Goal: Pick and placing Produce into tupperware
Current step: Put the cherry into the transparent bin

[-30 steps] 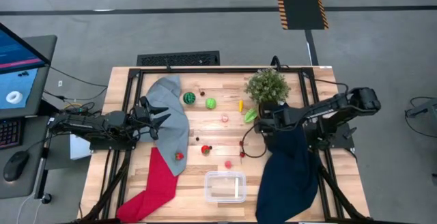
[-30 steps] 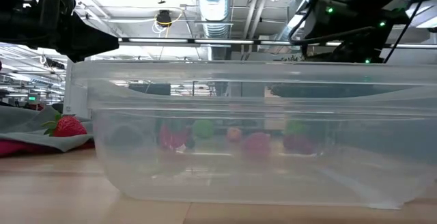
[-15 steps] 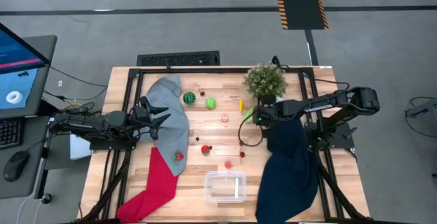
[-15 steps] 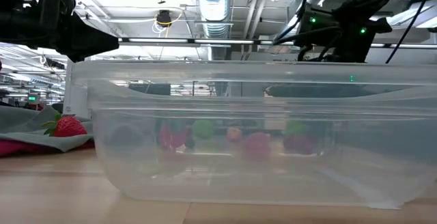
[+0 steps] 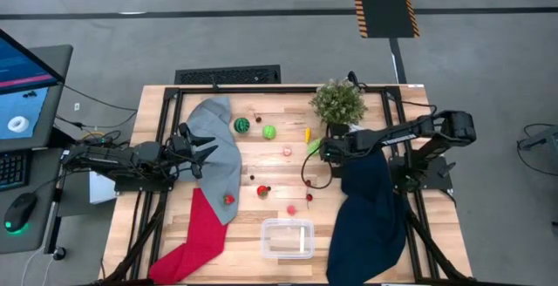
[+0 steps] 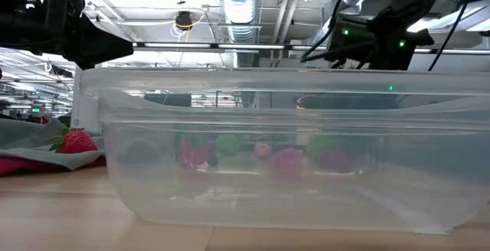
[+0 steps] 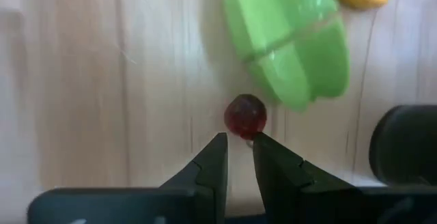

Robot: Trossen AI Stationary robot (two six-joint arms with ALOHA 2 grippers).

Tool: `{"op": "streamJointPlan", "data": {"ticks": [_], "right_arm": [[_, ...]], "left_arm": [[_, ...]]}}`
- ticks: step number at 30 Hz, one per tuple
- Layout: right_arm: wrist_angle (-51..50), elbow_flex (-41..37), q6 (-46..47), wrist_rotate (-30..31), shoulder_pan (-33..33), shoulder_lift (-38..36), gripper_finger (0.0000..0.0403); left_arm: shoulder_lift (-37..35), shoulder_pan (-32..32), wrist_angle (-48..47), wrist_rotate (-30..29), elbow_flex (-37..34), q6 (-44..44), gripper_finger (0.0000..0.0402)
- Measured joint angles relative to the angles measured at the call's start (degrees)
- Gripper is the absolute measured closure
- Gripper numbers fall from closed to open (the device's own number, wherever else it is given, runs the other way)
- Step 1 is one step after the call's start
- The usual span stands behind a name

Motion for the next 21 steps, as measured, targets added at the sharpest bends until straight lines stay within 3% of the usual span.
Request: {"op": "streamJointPlan", "data": {"ticks": [16,21], "right_arm": [[-0.6,0.1,0.5,2.6,0.9,2.4,0.0313],[-6.5,3.5,3.5,2.2,1.2,2.7,0.0319]], "left_arm": [[0.0,0.0,0.0,0.1,0.0,0.0,0.0274],[0.0,0.0,0.0,0.1,0.0,0.0,0.0274]]}}
